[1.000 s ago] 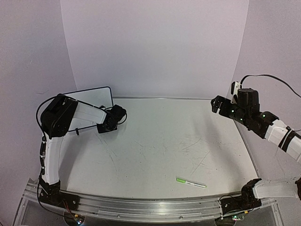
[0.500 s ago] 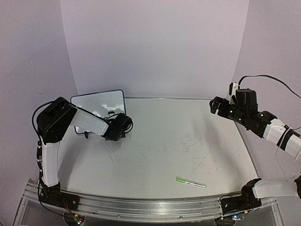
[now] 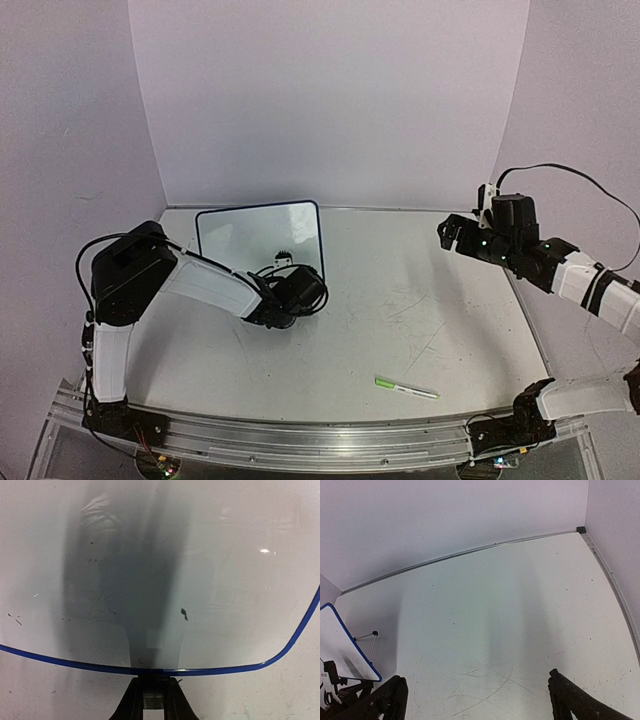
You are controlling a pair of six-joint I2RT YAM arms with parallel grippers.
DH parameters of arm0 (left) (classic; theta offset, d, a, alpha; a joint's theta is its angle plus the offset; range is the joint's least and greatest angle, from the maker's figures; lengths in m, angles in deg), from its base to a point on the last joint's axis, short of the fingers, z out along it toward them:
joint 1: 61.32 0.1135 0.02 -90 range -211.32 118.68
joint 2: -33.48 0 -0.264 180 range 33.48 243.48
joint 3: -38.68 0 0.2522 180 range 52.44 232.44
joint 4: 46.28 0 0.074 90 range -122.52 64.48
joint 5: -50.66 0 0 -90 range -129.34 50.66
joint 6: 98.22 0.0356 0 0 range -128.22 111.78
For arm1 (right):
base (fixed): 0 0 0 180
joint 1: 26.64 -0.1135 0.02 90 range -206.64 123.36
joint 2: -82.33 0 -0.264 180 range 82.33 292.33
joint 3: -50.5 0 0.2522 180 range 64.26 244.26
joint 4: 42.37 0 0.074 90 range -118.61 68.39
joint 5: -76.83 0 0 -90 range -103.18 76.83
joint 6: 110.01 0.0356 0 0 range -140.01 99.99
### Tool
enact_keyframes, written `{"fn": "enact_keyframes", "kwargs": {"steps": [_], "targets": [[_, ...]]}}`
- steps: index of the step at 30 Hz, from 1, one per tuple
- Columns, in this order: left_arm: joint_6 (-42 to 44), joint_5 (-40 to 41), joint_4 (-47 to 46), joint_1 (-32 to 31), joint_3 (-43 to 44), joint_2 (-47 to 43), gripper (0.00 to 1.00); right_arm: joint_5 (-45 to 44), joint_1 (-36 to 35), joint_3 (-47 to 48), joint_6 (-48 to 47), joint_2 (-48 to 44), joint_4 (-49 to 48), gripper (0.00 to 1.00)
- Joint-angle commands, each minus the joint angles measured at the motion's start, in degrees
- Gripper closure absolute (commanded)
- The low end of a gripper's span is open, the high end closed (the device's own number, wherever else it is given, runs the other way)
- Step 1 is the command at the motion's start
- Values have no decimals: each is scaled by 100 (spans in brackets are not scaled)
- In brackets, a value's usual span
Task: Write a sentence on the whiteboard
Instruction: Move the whiteboard to the center of the board.
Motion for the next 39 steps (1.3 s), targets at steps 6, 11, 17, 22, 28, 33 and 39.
{"fn": "enact_keyframes", "kwargs": {"steps": [6,11,17,22,28,33,39], "targets": [[-1065,565,-101,-630,1403,691,100,275,-32,-116,84,134,-235,2],[-1289,869,592,-818,2544,1478,100,330,-33,-175,104,145,-245,2],[-1322,940,692,-930,3178,1925,100,369,-28,-272,113,173,-279,2],[-1248,728,709,-951,3317,2090,95,378,-33,-300,90,237,-310,2],[-794,399,702,-946,3327,1969,69,399,-31,-335,112,266,-370,2],[-401,51,689,-950,3084,1525,52,462,-31,-385,196,326,-444,2],[243,-734,524,-953,2048,506,38,498,-28,-323,202,339,-464,2]]}}
